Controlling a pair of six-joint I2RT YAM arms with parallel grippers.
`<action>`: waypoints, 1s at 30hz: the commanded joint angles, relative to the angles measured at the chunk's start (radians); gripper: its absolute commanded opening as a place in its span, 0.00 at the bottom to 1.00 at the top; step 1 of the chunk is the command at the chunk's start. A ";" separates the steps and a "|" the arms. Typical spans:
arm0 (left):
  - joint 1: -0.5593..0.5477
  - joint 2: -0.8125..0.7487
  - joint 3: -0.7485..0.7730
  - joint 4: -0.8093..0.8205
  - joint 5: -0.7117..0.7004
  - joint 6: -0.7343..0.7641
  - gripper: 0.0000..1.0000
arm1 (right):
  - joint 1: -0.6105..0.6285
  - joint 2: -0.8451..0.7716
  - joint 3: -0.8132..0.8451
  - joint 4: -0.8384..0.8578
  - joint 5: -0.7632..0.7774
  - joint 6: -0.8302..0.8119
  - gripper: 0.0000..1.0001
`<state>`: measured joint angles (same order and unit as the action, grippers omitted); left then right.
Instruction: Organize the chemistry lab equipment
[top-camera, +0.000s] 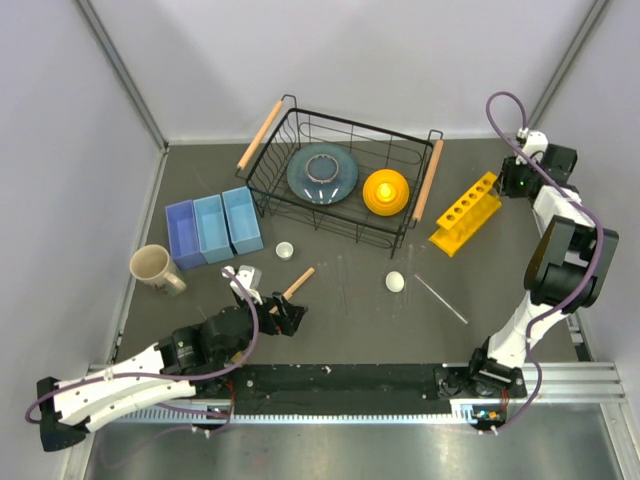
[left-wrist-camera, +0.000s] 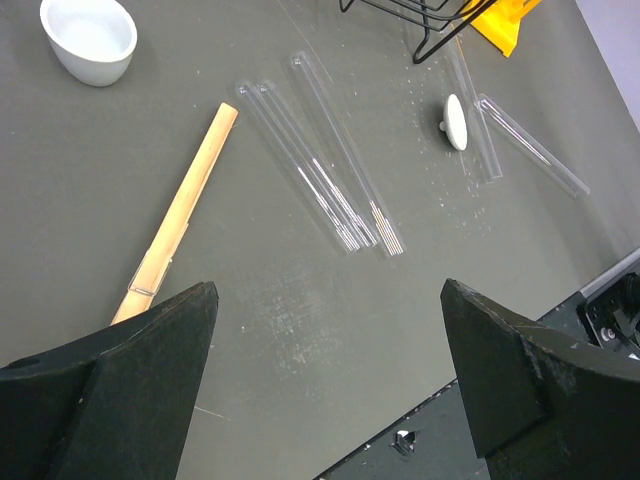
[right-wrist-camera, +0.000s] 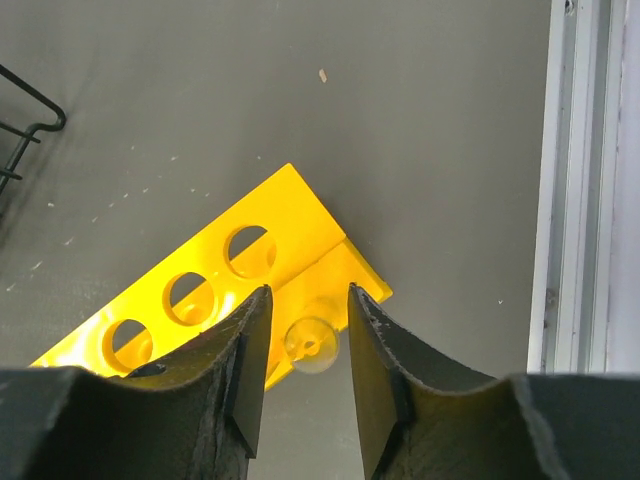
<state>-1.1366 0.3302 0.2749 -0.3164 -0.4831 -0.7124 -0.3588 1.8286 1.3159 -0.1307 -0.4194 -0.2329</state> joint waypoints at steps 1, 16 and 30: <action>0.001 0.003 0.026 0.040 0.003 0.004 0.99 | -0.011 -0.037 -0.004 0.019 -0.021 -0.008 0.38; 0.001 -0.086 0.078 -0.026 -0.005 -0.070 0.99 | -0.023 -0.406 -0.027 -0.376 -0.221 -0.258 0.65; 0.001 -0.017 0.172 -0.110 0.074 -0.111 0.99 | 0.127 -0.823 -0.496 -0.977 -0.394 -1.012 0.90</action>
<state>-1.1370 0.2768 0.4065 -0.4145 -0.4358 -0.8070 -0.2905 1.1595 0.9489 -0.9604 -0.8040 -0.9016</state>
